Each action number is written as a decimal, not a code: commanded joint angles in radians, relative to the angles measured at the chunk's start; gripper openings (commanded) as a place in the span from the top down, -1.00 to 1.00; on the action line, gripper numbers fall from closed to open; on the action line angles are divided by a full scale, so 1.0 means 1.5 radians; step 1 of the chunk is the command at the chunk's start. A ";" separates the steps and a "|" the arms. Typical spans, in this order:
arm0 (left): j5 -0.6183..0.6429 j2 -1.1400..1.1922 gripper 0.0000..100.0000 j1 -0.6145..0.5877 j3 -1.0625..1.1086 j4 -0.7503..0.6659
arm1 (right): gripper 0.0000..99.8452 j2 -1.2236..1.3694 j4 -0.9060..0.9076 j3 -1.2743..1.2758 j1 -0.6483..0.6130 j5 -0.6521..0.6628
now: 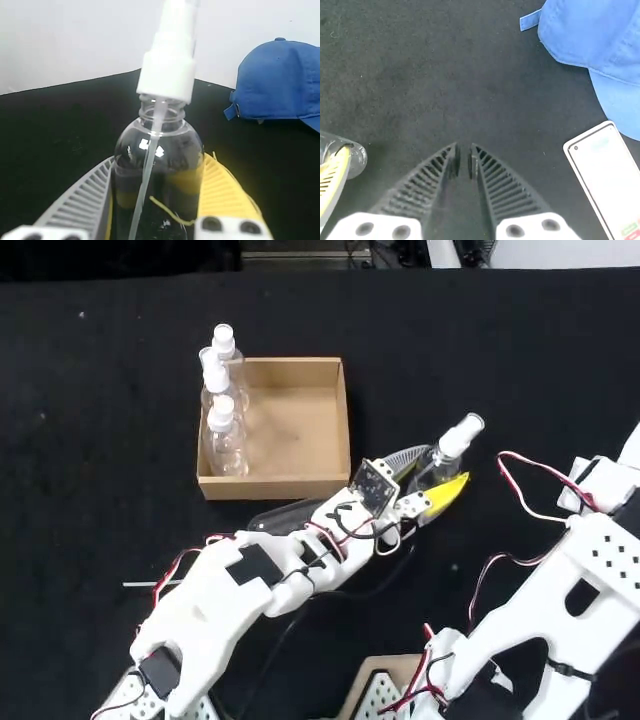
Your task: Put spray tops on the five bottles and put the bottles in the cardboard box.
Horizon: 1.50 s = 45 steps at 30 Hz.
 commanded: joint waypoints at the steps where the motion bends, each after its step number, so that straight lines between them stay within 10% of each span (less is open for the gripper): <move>1: -0.005 -0.007 0.94 -0.005 -0.007 -0.001 | 0.98 -0.002 0.001 -0.037 0.013 -0.001; 28: -0.004 -0.009 0.34 0.014 0.029 0.000 | 0.98 -0.002 0.000 -0.038 0.013 0.002; 45: -0.005 -0.147 0.33 -0.001 0.118 0.005 | 0.98 -0.002 0.000 -0.037 0.012 0.004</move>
